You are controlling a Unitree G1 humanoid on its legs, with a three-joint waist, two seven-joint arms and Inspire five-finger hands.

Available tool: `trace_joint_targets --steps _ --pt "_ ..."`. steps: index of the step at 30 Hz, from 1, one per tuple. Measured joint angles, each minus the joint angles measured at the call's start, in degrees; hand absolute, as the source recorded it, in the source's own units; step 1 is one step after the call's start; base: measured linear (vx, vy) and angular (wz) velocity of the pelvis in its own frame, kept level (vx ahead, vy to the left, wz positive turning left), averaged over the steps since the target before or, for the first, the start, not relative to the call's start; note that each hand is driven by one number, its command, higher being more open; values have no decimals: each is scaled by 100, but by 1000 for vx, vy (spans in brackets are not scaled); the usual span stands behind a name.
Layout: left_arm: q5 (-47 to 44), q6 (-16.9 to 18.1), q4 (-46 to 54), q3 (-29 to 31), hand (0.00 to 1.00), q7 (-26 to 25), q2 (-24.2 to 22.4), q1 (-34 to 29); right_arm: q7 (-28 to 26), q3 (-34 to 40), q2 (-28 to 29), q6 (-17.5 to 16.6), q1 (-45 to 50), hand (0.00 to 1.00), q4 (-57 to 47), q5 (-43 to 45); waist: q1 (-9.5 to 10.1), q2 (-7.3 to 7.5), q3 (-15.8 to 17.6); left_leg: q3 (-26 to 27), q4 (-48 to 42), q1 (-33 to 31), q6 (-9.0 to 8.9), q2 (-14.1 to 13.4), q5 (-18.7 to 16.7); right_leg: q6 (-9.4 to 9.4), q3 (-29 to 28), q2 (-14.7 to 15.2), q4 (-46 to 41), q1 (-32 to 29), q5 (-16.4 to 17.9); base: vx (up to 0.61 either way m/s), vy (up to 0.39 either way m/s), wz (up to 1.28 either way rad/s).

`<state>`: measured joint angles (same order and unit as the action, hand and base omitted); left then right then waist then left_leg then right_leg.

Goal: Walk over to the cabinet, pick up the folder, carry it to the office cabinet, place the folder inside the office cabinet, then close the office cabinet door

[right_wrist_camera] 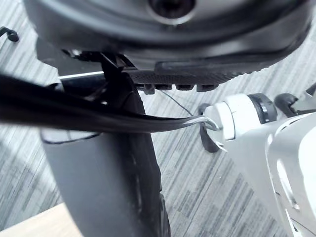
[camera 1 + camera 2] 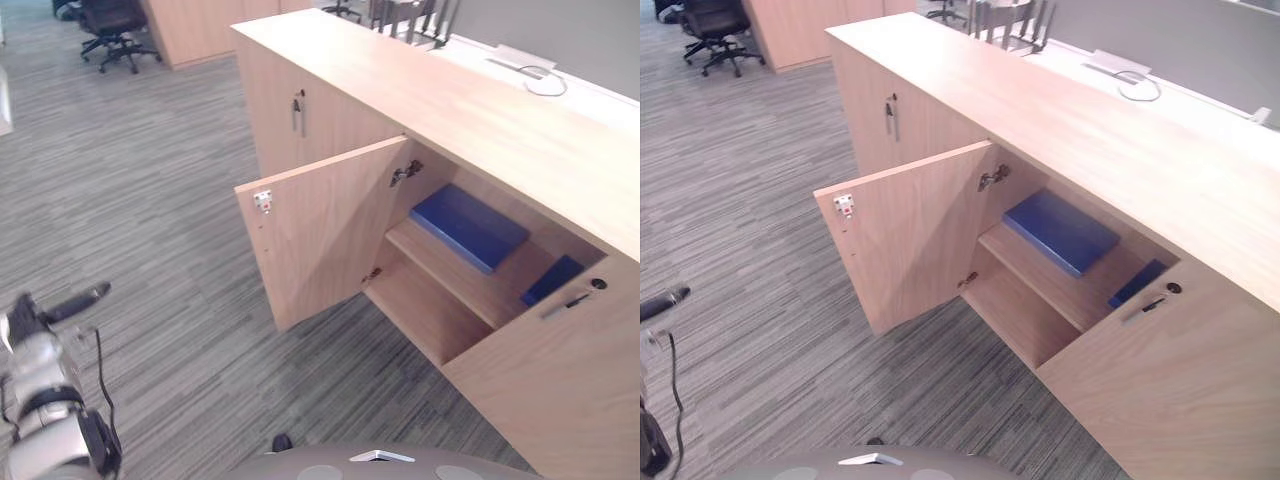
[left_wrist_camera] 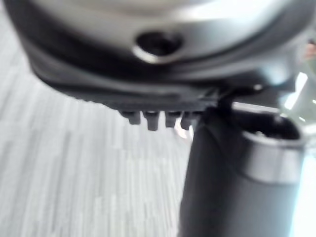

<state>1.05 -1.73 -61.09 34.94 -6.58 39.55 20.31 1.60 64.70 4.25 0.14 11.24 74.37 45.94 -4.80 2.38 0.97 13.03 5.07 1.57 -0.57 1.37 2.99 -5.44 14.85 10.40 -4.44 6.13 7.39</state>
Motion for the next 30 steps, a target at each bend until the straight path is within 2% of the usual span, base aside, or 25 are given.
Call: trace_joint_targets --steps 2,4,5,6,7,8,10,13,14,16,18,24,28,30 --pt "882 -93 -35 -769 100 -42 287 651 -157 13 19 58 -3 100 -5 8 -113 -5 -72 95 -3 6 11 7 -7 -1 -110 6 14 -47 -11 10 22 -21" --pt "1550 -98 -16 -1488 100 -45 332 1104 -257 57 23 67 -10 100 -5 84 -227 -36 -106 163 -4 5 13 7 -8 -14 -161 5 71 -68 -63 -16 33 -22" --pt "1749 -103 22 -1717 100 -50 332 1197 -271 56 24 67 -15 100 -3 177 -268 -47 -112 196 -4 3 14 7 -9 -18 -205 6 76 -85 -68 -27 38 -27" --pt "2173 -104 208 -2275 100 -63 323 1314 -293 48 24 67 -26 100 14 269 -363 -73 -117 261 -4 3 17 9 -10 -29 -270 8 86 -119 -83 -20 25 -20" --pt "2243 -104 264 -2386 100 -64 315 1328 -296 37 24 66 -25 100 16 276 -386 -77 -118 274 -4 3 17 9 -11 -31 -277 8 93 -123 -89 -23 28 -21" --pt "2529 -80 504 -2746 100 -65 290 1341 -317 -16 26 62 -25 100 29 283 -493 -91 -116 305 -4 4 19 10 -12 -47 -319 7 130 -126 -113 -19 26 -21" --pt "2814 -2 717 -3046 100 -94 86 1418 -336 -136 3 61 -7 100 57 284 -529 -114 -108 422 -4 37 15 -13 -18 -27 -433 2 181 -152 -170 -12 29 -34" --pt "2873 27 745 -3429 100 -150 -574 1466 -338 -469 -9 51 35 100 -2 281 -558 -183 -81 598 -3 117 -34 -25 -53 -35 -625 -1 284 -149 -247 -15 28 -36" --pt "3128 -105 728 -3772 100 -194 -695 1428 -349 -587 -9 51 34 100 -26 283 -610 -235 -41 637 -3 117 -47 -59 -61 -41 -657 -3 330 -164 -273 -23 0 -23" --pt "3107 -124 724 -3889 100 -229 -770 1328 -343 -705 -6 35 93 100 -49 280 -565 -291 12 704 -1 121 -60 -85 -70 -47 -718 -12 369 -178 -308 -18 -11 -16" --pt "3153 -124 638 -4276 100 -180 -818 1317 -323 -905 -5 34 158 100 -41 272 -478 -262 29 750 -2 156 -65 -112 -73 -50 -764 -32 365 -176 -319 -6 -14 -9" --pt "3172 -122 68 -5062 100 -10 -881 1304 -339 -1513 -71 -69 165 100 -90 271 -502 -53 59 1012 1 200 -150 -108 -171 -95 -1014 -24 469 -219 -446 -20 16 -22" --pt "3165 -83 103 -5832 100 67 -1031 1231 -332 -1842 -134 -152 189 100 -93 272 -516 12 57 1228 2 196 -119 -56 -230 -150 -1237 25 437 -359 -505 -16 55 -27" --pt "3170 -34 528 -6198 100 74 -1060 1072 -325 -1994 -149 -175 189 100 -117 274 -619 10 58 1331 2 195 -105 -23 -263 -173 -1361 49 430 -419 -526 -5 43 -24"
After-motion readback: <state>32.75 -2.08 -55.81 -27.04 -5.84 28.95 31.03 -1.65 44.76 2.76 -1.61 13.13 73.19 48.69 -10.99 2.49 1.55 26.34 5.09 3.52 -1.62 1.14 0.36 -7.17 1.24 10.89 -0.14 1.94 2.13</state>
